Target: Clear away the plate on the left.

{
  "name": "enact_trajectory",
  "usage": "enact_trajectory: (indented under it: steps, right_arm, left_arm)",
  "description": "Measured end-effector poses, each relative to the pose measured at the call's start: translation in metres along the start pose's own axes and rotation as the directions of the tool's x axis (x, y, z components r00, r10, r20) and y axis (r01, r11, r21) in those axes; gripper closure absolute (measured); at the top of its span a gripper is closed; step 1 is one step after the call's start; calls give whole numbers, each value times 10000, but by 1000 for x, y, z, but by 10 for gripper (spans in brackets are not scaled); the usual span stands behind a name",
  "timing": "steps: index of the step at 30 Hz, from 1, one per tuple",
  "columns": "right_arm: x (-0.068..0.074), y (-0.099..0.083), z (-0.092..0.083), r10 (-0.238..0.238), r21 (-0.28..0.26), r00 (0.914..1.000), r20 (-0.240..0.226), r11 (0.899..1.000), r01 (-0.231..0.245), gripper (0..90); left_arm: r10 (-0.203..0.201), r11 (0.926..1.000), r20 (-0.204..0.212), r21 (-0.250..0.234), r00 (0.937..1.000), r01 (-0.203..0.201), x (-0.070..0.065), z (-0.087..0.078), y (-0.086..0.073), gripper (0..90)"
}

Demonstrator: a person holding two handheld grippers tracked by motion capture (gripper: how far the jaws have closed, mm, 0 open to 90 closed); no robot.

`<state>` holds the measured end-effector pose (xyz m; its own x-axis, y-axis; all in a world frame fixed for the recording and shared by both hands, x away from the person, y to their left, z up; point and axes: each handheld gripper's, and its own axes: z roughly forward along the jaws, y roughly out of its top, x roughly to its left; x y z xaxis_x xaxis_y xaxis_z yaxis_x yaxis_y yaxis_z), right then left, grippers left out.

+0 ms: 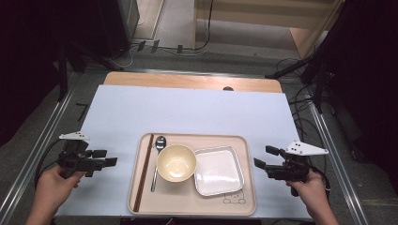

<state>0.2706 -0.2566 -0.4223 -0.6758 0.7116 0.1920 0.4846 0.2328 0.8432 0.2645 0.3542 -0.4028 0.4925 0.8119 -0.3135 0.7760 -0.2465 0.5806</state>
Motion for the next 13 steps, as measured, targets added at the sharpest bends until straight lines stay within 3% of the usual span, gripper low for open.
enact_trajectory:
  steps: [13]
  right_arm:
    - [-2,-6,1,57,76,9999,-160,10000,-55,276]
  left_arm:
    - [167,9999,-47,-4,9998,-167,3,1,-8,342]
